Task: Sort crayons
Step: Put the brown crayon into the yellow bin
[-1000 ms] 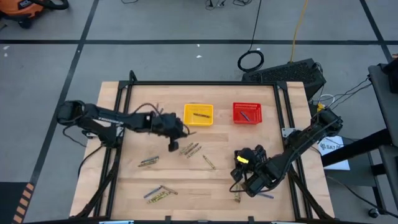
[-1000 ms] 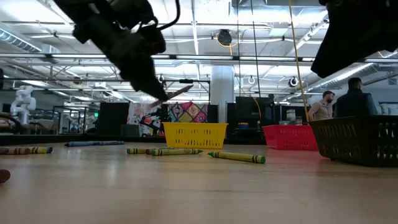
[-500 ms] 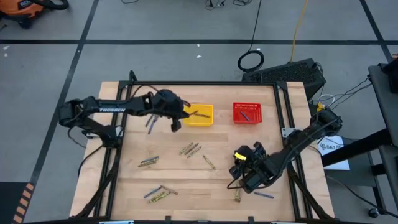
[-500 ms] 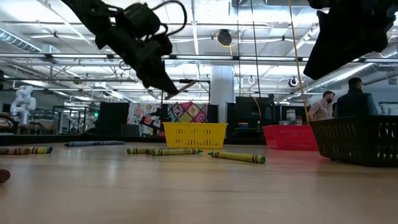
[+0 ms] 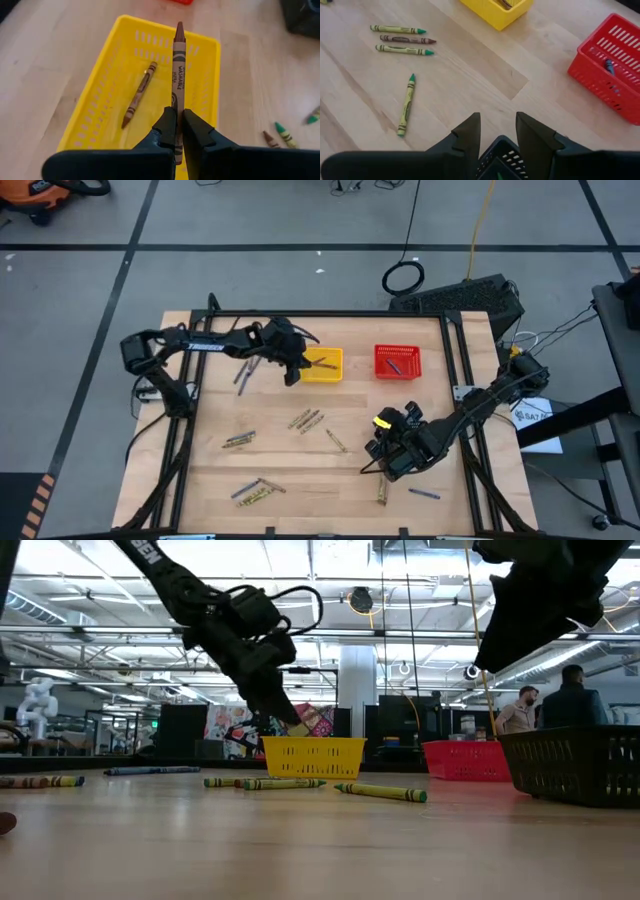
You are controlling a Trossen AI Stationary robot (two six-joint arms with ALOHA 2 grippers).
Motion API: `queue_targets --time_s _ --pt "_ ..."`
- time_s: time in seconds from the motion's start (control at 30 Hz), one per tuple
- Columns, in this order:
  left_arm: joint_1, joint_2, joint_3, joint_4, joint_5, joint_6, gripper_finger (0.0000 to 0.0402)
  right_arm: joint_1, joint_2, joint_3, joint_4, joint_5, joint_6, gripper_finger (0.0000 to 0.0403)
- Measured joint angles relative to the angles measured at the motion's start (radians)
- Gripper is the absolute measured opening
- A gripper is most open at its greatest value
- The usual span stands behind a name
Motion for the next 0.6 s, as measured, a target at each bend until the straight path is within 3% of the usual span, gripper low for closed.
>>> queue_targets --time_s 0.23,0.6 --pt "0.001 0.092 0.091 -0.096 -0.005 0.043 0.0017 0.0 0.0 0.0 -0.044 -0.003 0.0 0.0112" --pt "0.001 0.108 0.142 -0.115 -0.01 0.074 0.002 -0.002 0.0 0.0 -0.052 -0.003 0.006 0.0112"
